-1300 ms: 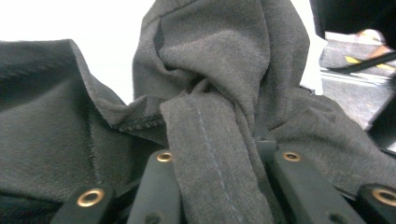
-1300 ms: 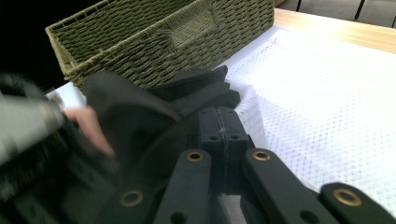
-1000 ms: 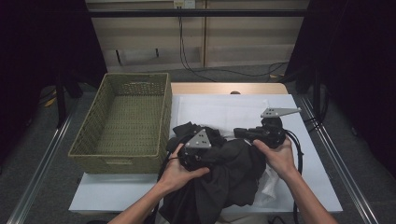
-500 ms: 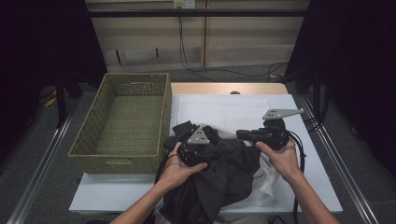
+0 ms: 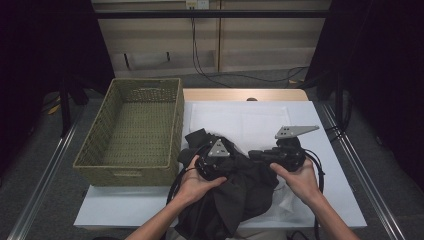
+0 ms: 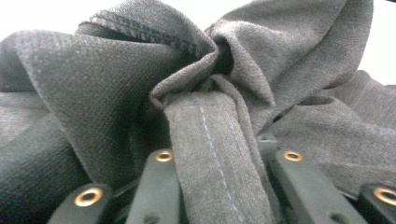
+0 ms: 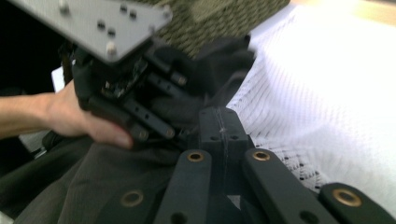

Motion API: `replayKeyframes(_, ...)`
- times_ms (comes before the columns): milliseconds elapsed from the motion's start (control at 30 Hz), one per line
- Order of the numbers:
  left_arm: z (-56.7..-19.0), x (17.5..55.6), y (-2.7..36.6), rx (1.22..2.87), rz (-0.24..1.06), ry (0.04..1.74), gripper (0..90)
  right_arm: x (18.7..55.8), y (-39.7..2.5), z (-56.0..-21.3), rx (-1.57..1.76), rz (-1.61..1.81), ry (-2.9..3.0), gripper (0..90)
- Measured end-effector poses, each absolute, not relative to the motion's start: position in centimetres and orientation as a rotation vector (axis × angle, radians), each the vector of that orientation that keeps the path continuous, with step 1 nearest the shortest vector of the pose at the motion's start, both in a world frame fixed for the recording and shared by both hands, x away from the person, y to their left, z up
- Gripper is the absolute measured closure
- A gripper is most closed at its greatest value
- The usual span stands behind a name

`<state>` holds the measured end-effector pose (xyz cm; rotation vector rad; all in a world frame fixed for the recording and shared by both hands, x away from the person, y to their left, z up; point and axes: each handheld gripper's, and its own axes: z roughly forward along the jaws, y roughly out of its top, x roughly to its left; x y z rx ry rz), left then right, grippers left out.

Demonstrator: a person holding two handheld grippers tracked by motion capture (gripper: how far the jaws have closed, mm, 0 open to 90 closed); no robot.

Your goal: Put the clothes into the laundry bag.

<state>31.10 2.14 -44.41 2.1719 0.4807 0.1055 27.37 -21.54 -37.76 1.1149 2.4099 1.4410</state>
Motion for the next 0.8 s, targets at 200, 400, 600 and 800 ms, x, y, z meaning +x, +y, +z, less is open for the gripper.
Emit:
replayKeyframes(200,-43.4,30.4,2.4,2.118,0.061,0.442,50.3,27.3,-22.0,-38.8,1.144,1.439,2.418,90.0)
replayKeyframes(400,-40.9,29.8,3.8,2.049,0.126,0.409,28.9,27.5,-22.4,-38.9,1.168,1.432,2.397,90.0)
replayKeyframes(600,-40.8,30.7,4.8,2.06,0.179,0.458,14.7,27.7,-22.8,-38.9,1.177,1.438,2.381,90.0)
replayKeyframes(800,-44.3,31.1,3.8,2.156,0.18,0.513,0.0,27.8,-23.1,-38.6,1.184,1.469,2.361,90.0)
